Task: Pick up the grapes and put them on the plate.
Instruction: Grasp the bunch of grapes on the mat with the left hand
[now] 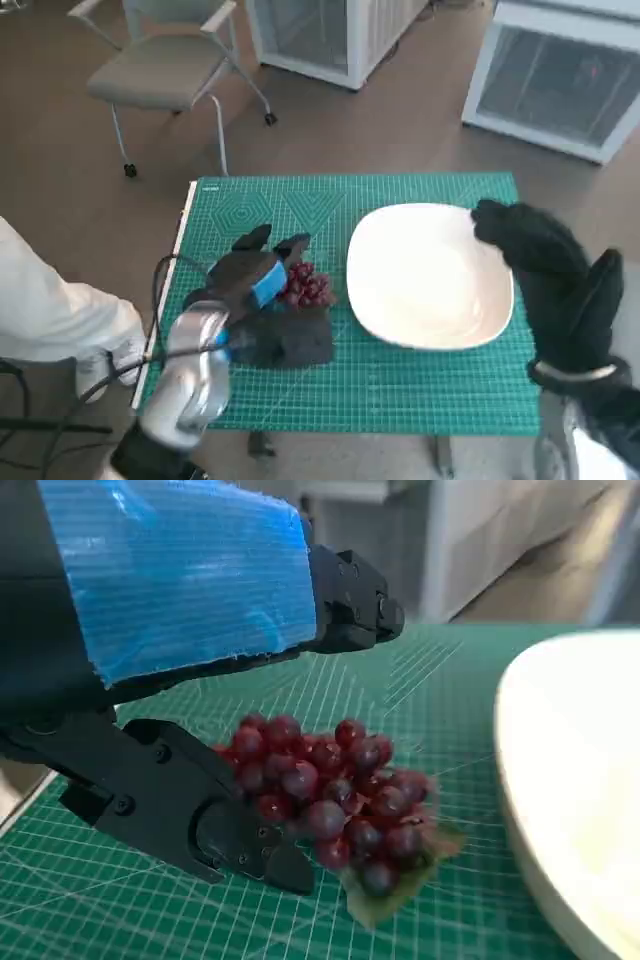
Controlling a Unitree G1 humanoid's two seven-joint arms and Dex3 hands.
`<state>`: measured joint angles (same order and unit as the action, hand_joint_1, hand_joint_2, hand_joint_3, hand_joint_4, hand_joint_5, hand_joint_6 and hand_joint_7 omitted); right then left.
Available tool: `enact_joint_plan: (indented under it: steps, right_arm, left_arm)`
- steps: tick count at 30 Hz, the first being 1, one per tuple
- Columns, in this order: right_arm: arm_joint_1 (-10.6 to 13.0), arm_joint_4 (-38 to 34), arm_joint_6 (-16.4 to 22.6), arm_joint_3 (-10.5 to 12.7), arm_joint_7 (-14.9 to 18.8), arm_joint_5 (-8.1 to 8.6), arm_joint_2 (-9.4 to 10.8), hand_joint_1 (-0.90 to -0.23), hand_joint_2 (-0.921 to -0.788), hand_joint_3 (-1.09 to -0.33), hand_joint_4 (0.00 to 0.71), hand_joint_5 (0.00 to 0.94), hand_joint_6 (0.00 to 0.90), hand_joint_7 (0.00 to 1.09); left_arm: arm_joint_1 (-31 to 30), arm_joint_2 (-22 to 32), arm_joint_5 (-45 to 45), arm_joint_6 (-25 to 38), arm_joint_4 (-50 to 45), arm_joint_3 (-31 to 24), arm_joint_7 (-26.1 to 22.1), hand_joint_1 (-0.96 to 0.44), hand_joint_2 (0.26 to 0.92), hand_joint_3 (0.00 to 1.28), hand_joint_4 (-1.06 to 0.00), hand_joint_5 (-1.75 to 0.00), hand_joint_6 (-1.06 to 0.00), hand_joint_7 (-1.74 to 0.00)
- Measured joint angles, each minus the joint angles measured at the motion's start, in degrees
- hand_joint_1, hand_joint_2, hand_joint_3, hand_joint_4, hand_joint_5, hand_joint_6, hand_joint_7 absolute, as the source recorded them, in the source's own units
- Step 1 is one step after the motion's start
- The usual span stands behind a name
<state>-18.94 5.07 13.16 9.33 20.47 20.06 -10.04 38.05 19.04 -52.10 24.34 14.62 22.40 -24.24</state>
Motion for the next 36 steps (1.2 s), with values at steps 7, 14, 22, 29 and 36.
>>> enact_joint_plan:
  steps: [7,14,22,29,36]
  right_arm:
    - [-0.1,0.0,0.1,0.0,0.0,0.00,0.0,-0.496,-0.921,-0.575,0.378,0.580,0.177,0.93]
    - [0.0,0.0,0.0,-0.1,0.0,0.08,0.0,-0.494,-0.921,-0.578,0.375,0.583,0.174,0.93]
    - [0.5,0.1,-0.2,0.0,0.0,0.40,0.0,-0.494,-0.921,-0.579,0.372,0.588,0.171,0.94]
    - [0.8,0.2,-0.3,0.2,0.1,0.55,-0.1,-0.495,-0.921,-0.579,0.370,0.592,0.170,0.94]
    - [0.9,0.2,-0.3,0.5,0.2,0.64,-0.1,-0.495,-0.921,-0.578,0.369,0.595,0.170,0.94]
  left_arm:
    - [8.2,-3.2,0.2,-0.9,16.9,3.3,2.1,-0.15,0.726,0.01,-0.09,0.00,-0.26,0.00]
    - [15.2,-6.8,1.0,-3.2,33.0,6.1,4.7,-0.13,0.745,0.01,-0.14,-0.02,-0.28,-0.01]
    - [17.5,-8.1,2.9,-6.1,39.7,7.6,6.9,-0.17,0.750,0.01,-0.17,-0.02,-0.24,0.00]
    - [17.8,-8.1,4.4,-7.6,42.5,8.1,8.0,-0.10,0.770,0.02,-0.21,-0.02,-0.23,0.00]
    - [18.5,-8.1,5.8,-8.5,44.2,8.3,8.6,-0.01,0.809,0.03,-0.25,-0.03,-0.23,0.00]
